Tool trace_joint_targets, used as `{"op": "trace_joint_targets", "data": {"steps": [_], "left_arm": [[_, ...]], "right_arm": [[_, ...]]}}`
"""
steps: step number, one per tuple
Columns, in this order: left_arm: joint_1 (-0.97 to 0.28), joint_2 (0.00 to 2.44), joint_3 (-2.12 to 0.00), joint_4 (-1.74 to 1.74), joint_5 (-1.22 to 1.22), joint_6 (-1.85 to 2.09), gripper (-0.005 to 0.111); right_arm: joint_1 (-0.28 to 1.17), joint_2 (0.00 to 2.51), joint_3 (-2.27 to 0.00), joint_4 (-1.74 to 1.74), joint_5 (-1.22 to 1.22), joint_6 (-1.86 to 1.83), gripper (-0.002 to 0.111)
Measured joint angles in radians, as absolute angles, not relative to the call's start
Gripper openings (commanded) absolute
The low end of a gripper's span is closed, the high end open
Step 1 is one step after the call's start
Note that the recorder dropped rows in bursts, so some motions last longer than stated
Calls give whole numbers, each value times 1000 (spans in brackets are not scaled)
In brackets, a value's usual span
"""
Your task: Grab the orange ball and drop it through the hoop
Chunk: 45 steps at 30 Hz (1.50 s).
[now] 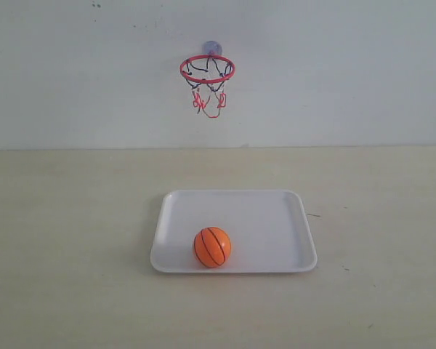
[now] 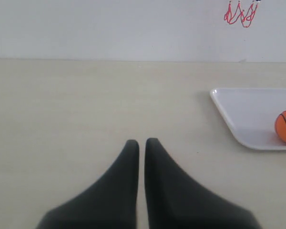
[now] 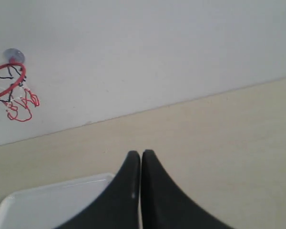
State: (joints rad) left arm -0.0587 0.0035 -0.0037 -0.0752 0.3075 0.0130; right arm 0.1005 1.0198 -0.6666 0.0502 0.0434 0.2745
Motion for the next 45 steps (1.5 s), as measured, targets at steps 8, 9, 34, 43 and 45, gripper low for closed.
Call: {"op": "trace_joint_targets", "data": {"steps": [8, 9, 34, 43, 45], "left_arm": [[-59, 3, -4, -75, 308, 13, 4], [-59, 3, -4, -75, 308, 13, 4], [-59, 3, -4, -75, 308, 13, 4], [-59, 3, -4, -75, 308, 13, 4], [-59, 3, -4, -75, 308, 13, 4]], "right_arm": [[124, 1329, -776, 52, 33, 353, 0], [137, 1360, -806, 52, 41, 353, 0], [557, 1895, -1458, 363, 770, -431, 0], [557, 2028, -1694, 374, 1032, -426, 0], [557, 2059, -1708, 364, 1027, -423, 0]]}}
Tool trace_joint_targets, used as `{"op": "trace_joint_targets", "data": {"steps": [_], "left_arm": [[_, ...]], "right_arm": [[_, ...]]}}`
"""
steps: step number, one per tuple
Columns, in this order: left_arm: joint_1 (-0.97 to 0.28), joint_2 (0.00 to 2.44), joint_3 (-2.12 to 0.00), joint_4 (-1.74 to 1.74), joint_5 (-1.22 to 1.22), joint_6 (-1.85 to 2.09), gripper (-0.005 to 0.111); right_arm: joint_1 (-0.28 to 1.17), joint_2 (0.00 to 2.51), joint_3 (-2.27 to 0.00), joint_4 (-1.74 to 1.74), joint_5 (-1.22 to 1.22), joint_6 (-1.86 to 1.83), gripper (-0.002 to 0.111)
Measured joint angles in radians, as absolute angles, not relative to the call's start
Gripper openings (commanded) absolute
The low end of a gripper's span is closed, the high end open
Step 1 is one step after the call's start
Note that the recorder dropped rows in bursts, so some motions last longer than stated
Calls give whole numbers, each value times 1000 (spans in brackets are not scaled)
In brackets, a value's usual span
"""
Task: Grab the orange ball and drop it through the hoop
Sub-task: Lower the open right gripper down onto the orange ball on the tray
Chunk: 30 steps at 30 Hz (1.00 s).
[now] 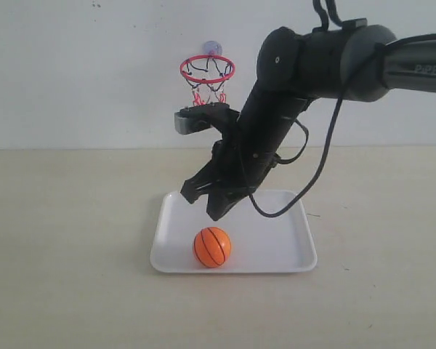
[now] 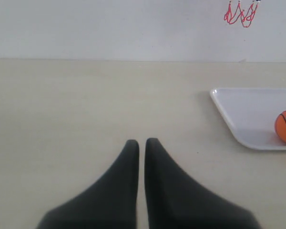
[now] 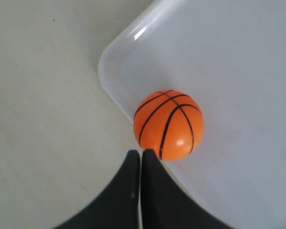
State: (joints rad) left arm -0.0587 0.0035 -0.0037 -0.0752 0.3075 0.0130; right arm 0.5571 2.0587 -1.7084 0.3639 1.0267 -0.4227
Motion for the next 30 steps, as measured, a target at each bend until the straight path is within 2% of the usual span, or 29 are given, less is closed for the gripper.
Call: {"op": "trace_joint_targets", "data": {"steps": [3, 5, 6, 8, 12, 14, 15, 17, 30], "left_arm": [[-59, 3, -4, -75, 308, 13, 4], [-59, 3, -4, -75, 308, 13, 4], [-59, 3, -4, -75, 308, 13, 4], [-59, 3, -4, -75, 308, 13, 4], [-59, 3, -4, -75, 308, 13, 4], [-59, 3, -4, -75, 308, 13, 4], [-59, 3, -4, -75, 308, 13, 4], [-59, 3, -4, -75, 308, 13, 4], [-59, 3, -4, -75, 308, 13, 4]], "right_arm": [[557, 2074, -1714, 362, 994, -408, 9], [557, 2074, -1718, 360, 982, -407, 31], [557, 2074, -1719, 359, 982, -404, 49], [557, 2074, -1719, 357, 982, -376, 61], [557, 2089, -1722, 355, 982, -312, 62], [557, 2136, -1722, 329, 982, -272, 71], [557, 2147, -1722, 316, 982, -251, 81], [557, 2174, -1722, 288, 980, -196, 88], [557, 2209, -1722, 303, 953, -145, 88]]}}
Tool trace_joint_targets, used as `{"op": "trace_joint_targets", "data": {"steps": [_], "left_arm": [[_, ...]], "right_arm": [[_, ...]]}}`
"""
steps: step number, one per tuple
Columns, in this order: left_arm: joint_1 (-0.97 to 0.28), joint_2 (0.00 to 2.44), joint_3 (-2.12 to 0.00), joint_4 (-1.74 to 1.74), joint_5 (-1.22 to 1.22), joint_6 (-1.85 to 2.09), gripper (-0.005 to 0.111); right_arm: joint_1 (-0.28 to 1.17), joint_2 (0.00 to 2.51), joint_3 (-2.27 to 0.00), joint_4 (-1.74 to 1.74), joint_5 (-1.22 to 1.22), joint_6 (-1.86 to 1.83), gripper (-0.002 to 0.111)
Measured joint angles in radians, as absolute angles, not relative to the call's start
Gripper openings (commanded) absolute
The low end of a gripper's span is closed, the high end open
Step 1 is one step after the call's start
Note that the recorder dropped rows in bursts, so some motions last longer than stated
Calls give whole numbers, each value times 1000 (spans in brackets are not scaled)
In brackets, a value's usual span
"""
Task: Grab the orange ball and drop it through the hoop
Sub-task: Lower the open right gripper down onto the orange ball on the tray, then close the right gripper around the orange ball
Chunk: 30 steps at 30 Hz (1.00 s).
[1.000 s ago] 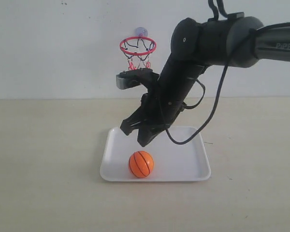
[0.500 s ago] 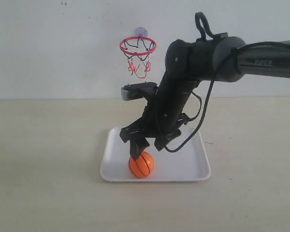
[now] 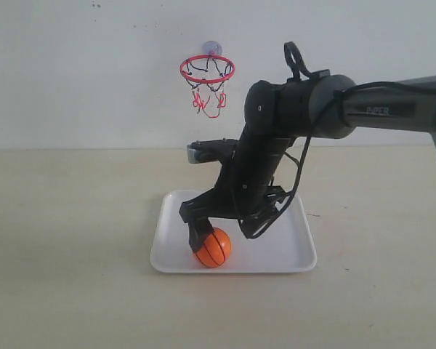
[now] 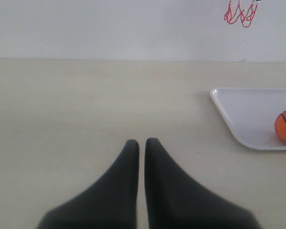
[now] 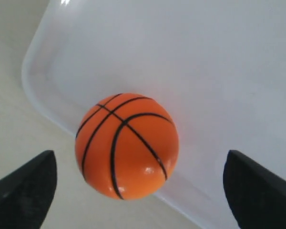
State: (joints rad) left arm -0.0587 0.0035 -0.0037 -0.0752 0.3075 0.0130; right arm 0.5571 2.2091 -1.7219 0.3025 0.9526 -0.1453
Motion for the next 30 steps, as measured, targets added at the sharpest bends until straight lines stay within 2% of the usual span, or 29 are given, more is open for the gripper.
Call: {"op": "trace_joint_targets", "data": {"steps": [6, 8, 13, 19, 21, 25, 26, 30], "left_arm": [[-59, 3, -4, -75, 308, 13, 4], [-59, 3, -4, -75, 308, 13, 4], [-59, 3, -4, -75, 308, 13, 4], [-59, 3, -4, -75, 308, 13, 4], [-59, 3, -4, -75, 308, 13, 4], [-59, 3, -4, -75, 308, 13, 4], [-59, 3, -4, -75, 308, 13, 4], [-59, 3, -4, -75, 308, 13, 4]], "right_arm": [[581, 2217, -1722, 303, 927, -144, 87], [597, 2218, -1722, 303, 910, -140, 82], [603, 2227, -1722, 274, 878, -87, 61], [603, 2227, -1722, 241, 890, -66, 58], [603, 2227, -1722, 239, 892, -64, 48], [603, 2227, -1722, 237, 893, -52, 4], [603, 2227, -1722, 237, 893, -52, 0], [603, 2227, -1725, 236, 895, -52, 0]]}}
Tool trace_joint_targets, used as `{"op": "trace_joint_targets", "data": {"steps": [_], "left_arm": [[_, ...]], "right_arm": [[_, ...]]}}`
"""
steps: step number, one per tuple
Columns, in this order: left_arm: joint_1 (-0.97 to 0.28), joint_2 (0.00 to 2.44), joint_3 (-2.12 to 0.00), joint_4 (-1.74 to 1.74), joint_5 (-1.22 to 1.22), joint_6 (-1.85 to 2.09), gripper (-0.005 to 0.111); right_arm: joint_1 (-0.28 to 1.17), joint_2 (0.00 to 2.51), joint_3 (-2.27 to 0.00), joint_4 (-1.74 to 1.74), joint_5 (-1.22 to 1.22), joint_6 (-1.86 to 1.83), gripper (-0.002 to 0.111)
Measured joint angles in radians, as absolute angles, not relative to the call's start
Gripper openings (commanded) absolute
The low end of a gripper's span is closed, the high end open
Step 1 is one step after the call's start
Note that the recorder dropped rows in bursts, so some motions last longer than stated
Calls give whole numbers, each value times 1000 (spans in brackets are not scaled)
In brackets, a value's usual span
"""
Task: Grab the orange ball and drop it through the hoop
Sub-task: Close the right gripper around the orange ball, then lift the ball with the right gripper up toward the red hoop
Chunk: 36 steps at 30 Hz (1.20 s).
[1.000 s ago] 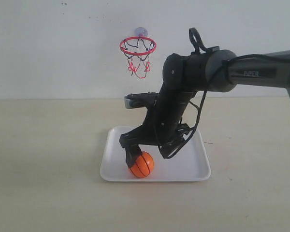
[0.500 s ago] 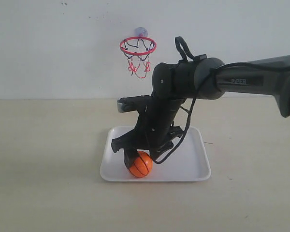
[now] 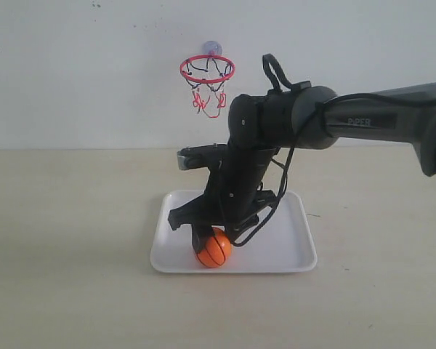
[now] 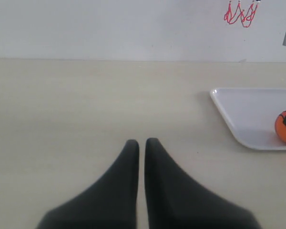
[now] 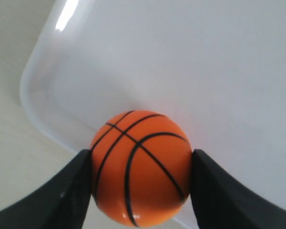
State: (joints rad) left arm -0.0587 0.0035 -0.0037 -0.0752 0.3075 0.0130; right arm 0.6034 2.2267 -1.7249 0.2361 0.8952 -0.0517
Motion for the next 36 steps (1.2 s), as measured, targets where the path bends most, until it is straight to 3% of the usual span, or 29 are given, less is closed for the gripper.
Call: {"op": "trace_joint_targets", "data": {"steps": [19, 30, 36], "left_arm": [[-59, 3, -4, -75, 308, 13, 4], [-59, 3, -4, -75, 308, 13, 4], [-59, 3, -4, -75, 308, 13, 4]], "right_arm": [[590, 2000, -1842, 109, 1146, -267, 0], [389, 1849, -1842, 131, 1175, -269, 0], [224, 1830, -1760, 294, 1042, -379, 0]]}}
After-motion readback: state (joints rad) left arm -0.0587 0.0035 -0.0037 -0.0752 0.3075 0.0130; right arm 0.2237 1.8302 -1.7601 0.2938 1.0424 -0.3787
